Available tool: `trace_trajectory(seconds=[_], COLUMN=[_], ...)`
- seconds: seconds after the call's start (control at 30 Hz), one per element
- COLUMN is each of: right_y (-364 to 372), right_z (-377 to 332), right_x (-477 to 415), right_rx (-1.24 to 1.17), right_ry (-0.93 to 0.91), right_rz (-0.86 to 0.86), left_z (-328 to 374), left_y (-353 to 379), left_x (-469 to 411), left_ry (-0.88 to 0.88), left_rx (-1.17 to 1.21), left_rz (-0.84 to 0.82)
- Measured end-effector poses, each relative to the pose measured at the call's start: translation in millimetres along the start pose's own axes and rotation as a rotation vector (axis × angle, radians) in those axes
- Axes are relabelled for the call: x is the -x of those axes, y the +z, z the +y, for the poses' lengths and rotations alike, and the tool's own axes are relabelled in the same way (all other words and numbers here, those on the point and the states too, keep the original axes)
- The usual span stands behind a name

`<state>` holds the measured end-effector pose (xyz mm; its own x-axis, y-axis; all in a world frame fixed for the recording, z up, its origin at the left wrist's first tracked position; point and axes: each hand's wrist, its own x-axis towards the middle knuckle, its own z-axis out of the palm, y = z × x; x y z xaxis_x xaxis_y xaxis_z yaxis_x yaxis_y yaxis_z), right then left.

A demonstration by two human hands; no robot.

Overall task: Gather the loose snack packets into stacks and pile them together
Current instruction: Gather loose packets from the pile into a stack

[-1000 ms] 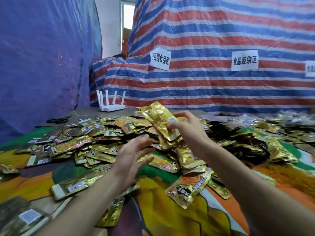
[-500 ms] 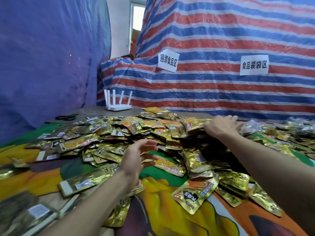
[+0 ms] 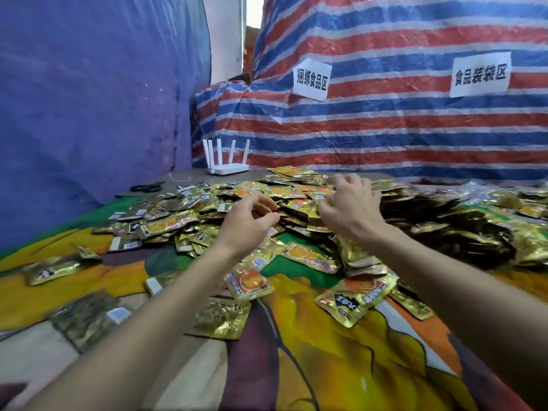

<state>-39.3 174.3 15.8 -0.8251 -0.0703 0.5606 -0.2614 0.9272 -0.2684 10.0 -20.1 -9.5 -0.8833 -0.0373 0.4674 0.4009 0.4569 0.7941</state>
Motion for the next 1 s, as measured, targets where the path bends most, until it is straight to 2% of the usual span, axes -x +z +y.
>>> trace_trajectory(seconds=[0.07,0.13,0.2,0.3,0.37,0.43,0.53,0.6,0.7,0.83,1.0], right_y=[2.5,4.4,11.2,30.7,43.9,54.7,64.2,66.6,68.3,65.8,57.7], right_z=[-19.0,-35.3,-50.4,-71.6,-82.4,-87.0,-82.3,-77.5,-73.6,-68.5,-55.9], right_x=[14.6,27.5,38.7,49.5,50.1,46.6,37.8,33.1,27.1,26.1,23.6], right_rx=[-0.107,-0.193,-0.219,-0.169,-0.068,-0.01,-0.047,-0.035,-0.045,-0.299,-0.556], right_ry=[-0.104,-0.195,-0.228,-0.163,-0.112,-0.054,0.023,0.075,0.113,0.22,0.324], right_rz=[-0.109,-0.27,-0.464,-0.661,-0.679,-0.665,-0.734,-0.756,-0.7,-0.642,-0.564], left_z=[12.8,24.4,29.7,21.8,6.0,-17.1,-45.5,-53.2,-55.2,-52.2,-49.7], left_y=[-16.4,-39.9,-67.2,-98.0,-104.4,-104.0,-105.2,-110.2,-115.7,-114.5,-92.0], left_x=[-2.5,-2.2,2.4,17.2,29.8,39.4,43.0,38.9,29.6,23.2,28.5], left_ry=[-0.038,-0.12,-0.288,-0.562,-0.564,-0.511,-0.393,-0.306,-0.15,-0.055,0.157], left_rx=[-0.221,-0.492,-0.72,-0.802,-0.883,-0.883,-0.733,-0.714,-0.819,-0.914,-1.241], left_rz=[-0.159,-0.4,-0.646,-0.861,-0.925,-0.913,-0.809,-0.722,-0.678,-0.661,-0.659])
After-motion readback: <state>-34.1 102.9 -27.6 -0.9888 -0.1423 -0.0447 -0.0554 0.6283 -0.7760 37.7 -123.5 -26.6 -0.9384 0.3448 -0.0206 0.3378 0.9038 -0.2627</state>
